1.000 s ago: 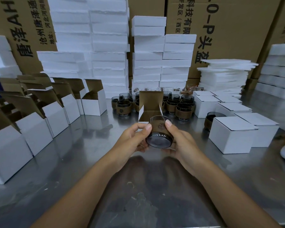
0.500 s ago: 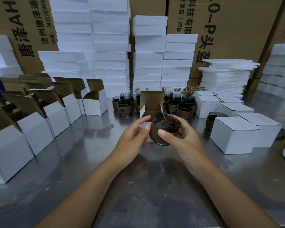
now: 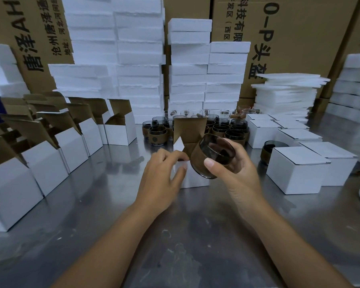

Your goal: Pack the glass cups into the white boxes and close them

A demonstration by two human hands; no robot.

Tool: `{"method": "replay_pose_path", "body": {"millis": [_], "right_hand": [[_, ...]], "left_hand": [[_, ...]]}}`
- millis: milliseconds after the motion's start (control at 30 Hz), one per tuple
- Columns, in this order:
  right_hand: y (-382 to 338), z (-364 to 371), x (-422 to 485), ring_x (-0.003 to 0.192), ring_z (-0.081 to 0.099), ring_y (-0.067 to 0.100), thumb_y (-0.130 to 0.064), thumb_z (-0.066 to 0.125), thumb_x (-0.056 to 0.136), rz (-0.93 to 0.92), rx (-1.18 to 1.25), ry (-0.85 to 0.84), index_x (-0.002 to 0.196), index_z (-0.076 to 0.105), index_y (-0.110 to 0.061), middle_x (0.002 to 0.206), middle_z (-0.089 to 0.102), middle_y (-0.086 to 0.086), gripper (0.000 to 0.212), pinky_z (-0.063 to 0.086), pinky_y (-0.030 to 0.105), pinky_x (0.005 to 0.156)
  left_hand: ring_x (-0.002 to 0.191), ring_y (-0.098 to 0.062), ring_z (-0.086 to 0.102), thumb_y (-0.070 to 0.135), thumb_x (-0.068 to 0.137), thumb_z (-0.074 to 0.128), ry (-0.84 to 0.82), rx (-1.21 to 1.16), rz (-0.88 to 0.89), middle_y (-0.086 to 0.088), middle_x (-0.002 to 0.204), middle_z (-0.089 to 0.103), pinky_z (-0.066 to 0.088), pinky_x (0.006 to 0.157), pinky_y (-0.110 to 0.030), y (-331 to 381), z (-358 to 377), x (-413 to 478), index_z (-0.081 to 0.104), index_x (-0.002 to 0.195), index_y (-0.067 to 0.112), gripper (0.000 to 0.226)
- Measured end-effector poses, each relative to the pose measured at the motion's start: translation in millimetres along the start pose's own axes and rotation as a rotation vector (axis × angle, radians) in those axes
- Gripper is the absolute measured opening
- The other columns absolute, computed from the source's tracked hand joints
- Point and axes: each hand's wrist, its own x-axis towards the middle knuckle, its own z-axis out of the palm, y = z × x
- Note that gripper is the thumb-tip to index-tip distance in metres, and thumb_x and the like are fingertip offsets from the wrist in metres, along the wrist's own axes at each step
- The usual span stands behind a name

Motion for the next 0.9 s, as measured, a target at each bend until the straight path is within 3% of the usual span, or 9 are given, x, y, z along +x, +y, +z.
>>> {"method": "replay_pose_path", "body": {"millis": [67,233,400,733,900], "right_hand": [[-0.2,0.5,0.3,0.102,0.061,-0.001,-0.037,0.079,0.059,-0.024,-0.005,0.016,0.096,0.062,-0.045,0.1,0.067,-0.023,0.041,0.049,0.023,0.089],[-3.8,0.9,0.7,0.102,0.061,0.0,-0.046,0.077,0.056,-0.063,0.04,0.018,0.1,0.061,-0.043,0.102,0.067,-0.021,0.047,0.05,0.015,0.082],[-3.0,1.1,3.7,0.106,0.062,0.007,-0.043,0.075,0.059,-0.095,0.089,0.043,0.106,0.061,-0.034,0.105,0.068,-0.012,0.05,0.051,0.022,0.086],[2.1,2.5,2.0,0.108,0.053,-0.01,-0.038,0.073,0.071,-0.212,-0.131,0.109,0.116,0.043,-0.045,0.107,0.055,-0.039,0.055,0.04,0.005,0.087],[7.1,3.4,5.7,0.113,0.049,-0.011,-0.032,0.074,0.073,-0.252,-0.189,0.114,0.128,0.037,-0.034,0.114,0.052,-0.037,0.066,0.037,0.004,0.089]], "left_hand": [[0.086,-0.005,0.039,0.029,0.093,0.053,0.001,0.033,0.085,0.01,0.089,0.047,0.035,0.071,-0.017,3.4,-1.1,-1.1,0.059,0.101,0.028,0.011],[0.074,-0.011,0.042,0.038,0.09,0.043,-0.016,0.005,0.241,0.006,0.075,0.05,0.036,0.064,-0.026,15.2,-6.3,-2.4,0.053,0.083,0.025,0.017],[0.073,-0.012,0.046,0.041,0.089,0.042,-0.053,-0.068,0.273,0.006,0.075,0.054,0.041,0.066,-0.034,20.6,-4.6,-4.1,0.062,0.089,0.017,0.031],[0.071,-0.011,0.048,0.039,0.089,0.05,-0.024,-0.068,0.297,0.005,0.073,0.054,0.045,0.062,-0.034,23.2,-1.6,-4.4,0.06,0.084,0.015,0.026],[0.068,-0.012,0.047,0.037,0.087,0.051,-0.006,-0.062,0.32,0.006,0.07,0.05,0.044,0.061,-0.034,23.7,-1.3,-3.8,0.057,0.081,0.015,0.024]]}}
